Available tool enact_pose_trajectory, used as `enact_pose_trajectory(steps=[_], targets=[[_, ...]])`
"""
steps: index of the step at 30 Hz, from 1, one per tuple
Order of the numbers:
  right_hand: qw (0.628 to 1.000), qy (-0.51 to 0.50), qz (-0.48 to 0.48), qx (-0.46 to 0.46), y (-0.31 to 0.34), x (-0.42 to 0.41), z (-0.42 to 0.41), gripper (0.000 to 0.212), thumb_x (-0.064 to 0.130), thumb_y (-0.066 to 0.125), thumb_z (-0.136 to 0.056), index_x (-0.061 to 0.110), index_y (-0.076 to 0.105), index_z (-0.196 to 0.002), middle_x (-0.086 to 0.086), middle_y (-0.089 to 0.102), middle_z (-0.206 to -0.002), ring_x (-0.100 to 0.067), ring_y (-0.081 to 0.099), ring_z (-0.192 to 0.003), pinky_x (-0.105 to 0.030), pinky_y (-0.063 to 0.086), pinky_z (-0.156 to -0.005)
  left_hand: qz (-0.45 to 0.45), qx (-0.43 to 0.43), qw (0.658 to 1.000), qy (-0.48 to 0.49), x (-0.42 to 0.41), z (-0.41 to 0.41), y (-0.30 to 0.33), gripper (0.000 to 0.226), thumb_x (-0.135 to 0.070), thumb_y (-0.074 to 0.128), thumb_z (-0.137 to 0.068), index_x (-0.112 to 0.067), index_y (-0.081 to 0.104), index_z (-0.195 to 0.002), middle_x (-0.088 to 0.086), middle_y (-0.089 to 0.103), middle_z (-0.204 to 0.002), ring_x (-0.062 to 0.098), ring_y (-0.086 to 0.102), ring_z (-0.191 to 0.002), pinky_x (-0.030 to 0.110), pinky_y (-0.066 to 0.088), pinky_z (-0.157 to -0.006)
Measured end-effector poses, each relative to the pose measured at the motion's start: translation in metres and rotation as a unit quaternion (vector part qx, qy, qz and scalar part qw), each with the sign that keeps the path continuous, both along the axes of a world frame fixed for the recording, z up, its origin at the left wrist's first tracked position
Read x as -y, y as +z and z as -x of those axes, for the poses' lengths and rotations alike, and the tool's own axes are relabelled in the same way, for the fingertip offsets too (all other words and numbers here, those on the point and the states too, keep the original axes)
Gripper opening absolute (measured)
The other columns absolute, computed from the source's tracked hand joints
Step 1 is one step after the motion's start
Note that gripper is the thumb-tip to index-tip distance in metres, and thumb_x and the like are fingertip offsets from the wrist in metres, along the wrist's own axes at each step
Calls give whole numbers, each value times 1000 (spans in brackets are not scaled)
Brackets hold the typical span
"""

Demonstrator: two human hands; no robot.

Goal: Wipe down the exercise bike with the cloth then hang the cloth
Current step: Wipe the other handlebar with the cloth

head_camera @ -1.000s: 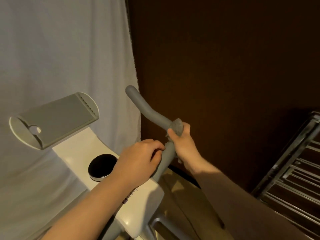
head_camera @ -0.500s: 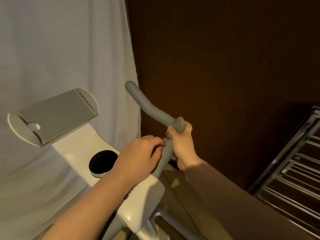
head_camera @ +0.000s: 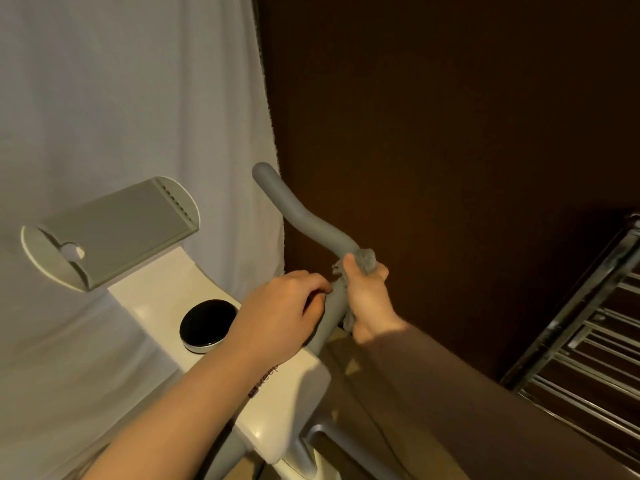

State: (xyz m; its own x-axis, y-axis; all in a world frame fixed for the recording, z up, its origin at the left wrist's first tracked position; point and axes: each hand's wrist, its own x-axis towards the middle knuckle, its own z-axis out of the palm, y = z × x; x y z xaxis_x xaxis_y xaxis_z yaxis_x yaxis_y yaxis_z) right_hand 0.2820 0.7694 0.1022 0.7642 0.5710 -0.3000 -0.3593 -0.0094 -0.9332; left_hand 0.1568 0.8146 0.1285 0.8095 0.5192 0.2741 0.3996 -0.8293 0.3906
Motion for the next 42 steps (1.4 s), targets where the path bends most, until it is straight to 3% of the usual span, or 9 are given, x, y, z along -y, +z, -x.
enact_pose_trajectory(steps=[10, 15, 22, 25, 29, 32, 35, 39, 42], targets=[[1000, -19, 4, 9, 1, 4, 9, 52, 34, 51, -98, 16, 23, -138, -11, 54, -119, -23, 58, -108, -40, 50, -95, -29, -2, 998, 47, 3, 1, 3, 18, -29, 51, -96, -33, 65, -108, -14, 63, -98, 6, 55, -82, 26, 48, -67], [965, 5, 33, 261, -6, 28, 34, 59, 38, 47, -97, 29, 22, -149, -3, 28, -145, -16, 41, -125, -23, 37, -97, -71, 11, 992, 100, 9, 21, 15, 17, -26, 60, -92, -32, 68, -105, -13, 67, -97, 10, 63, -80, 28, 52, -69], [879, 95, 96, 458, -11, 27, 23, 69, 62, 38, -85, 25, 45, -142, 0, 11, -161, -12, -5, -148, -42, 9, -121, -11, 34, 990, 138, 9, 64, 3, 21, -28, 52, -92, -31, 72, -97, -16, 69, -100, 10, 59, -95, 27, 39, -91], [842, 116, 109, 515, -7, 33, 24, 60, 60, 37, -90, 31, 44, -143, 6, 10, -161, -10, -4, -147, -37, 6, -121, 7, 58, 989, 133, 7, 64, -3, 20, -25, 54, -92, -31, 72, -96, -17, 68, -101, 8, 58, -98, 30, 37, -97], [752, 263, 84, 599, 2, 41, 26, 62, 37, 47, -100, 62, 8, -140, 25, 3, -156, 2, 3, -140, -32, 14, -116, 29, 92, 987, 127, 3, 68, -5, 21, -25, 54, -87, -30, 72, -95, -16, 68, -94, 11, 60, -91, 38, 47, -89], [708, 283, 84, 642, 13, 36, -4, 47, 29, 50, -100, 48, 37, -140, 15, 25, -156, -8, 28, -141, -37, 30, -112, 28, 93, 987, 128, 3, 66, -5, 22, -29, 52, -85, -32, 72, -94, -17, 68, -91, 10, 60, -88, 37, 46, -87], [696, 264, 96, 660, 15, 33, -8, 34, 50, 45, -95, 34, 62, -120, 13, 55, -131, -7, 45, -126, -37, 27, -112, 7, 91, 986, 137, 4, 63, -5, 18, -26, 57, -87, -32, 73, -93, -16, 69, -90, 12, 60, -87, 37, 45, -86], [614, 368, 66, 695, 19, 33, 1, 39, 57, 35, -95, 38, 64, -114, 18, 59, -118, -2, 53, -109, -29, 36, -95, 11, 83, 986, 141, 4, 63, -5, 18, -28, 56, -88, -32, 72, -95, -15, 70, -92, 13, 61, -90, 37, 44, -88], [653, 324, 102, 677, 28, 22, -18, 31, 54, 41, -96, 39, 56, -119, 19, 59, -120, 0, 51, -114, -27, 20, -109, 14, 83, 986, 144, 4, 63, -5, 16, -23, 60, -91, -31, 72, -97, -14, 70, -94, 12, 60, -91, 37, 43, -90]])
